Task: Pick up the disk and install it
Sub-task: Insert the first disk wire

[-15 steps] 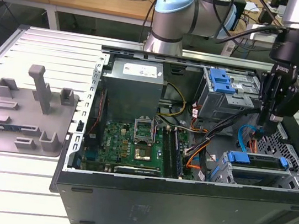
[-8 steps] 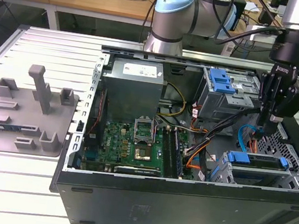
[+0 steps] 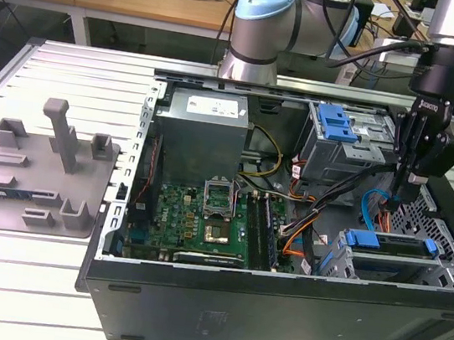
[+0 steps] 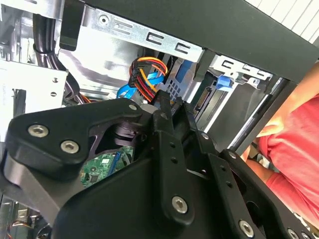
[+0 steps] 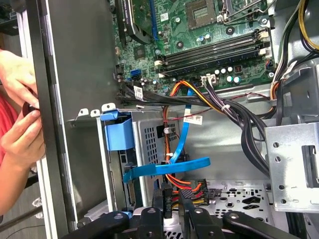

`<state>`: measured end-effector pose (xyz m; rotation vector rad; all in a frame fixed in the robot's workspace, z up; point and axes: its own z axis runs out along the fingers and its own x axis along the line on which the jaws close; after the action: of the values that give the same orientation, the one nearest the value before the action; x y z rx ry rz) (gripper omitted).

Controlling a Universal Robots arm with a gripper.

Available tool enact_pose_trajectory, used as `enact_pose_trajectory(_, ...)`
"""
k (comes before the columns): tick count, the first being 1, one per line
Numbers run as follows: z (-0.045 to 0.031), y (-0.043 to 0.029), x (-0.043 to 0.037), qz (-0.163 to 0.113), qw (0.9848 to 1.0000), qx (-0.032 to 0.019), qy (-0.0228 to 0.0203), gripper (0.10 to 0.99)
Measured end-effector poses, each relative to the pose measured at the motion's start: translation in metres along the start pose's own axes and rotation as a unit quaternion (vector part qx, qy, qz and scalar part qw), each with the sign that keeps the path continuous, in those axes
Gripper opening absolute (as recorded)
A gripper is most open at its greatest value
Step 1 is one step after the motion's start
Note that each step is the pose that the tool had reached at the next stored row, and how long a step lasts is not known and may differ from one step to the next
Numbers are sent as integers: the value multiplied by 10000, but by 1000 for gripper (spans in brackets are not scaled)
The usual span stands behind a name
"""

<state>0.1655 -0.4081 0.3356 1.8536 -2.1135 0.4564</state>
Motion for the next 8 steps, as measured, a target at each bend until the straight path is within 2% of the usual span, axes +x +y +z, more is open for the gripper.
enact_pose_trajectory(2, 1, 0, 3, 0, 10000, 0, 1, 251)
enact_pose_trajectory(3, 1, -1, 4, 0, 10000, 0, 0, 184)
enact_pose_trajectory(8, 2, -1, 7, 0, 10000, 0, 1, 169)
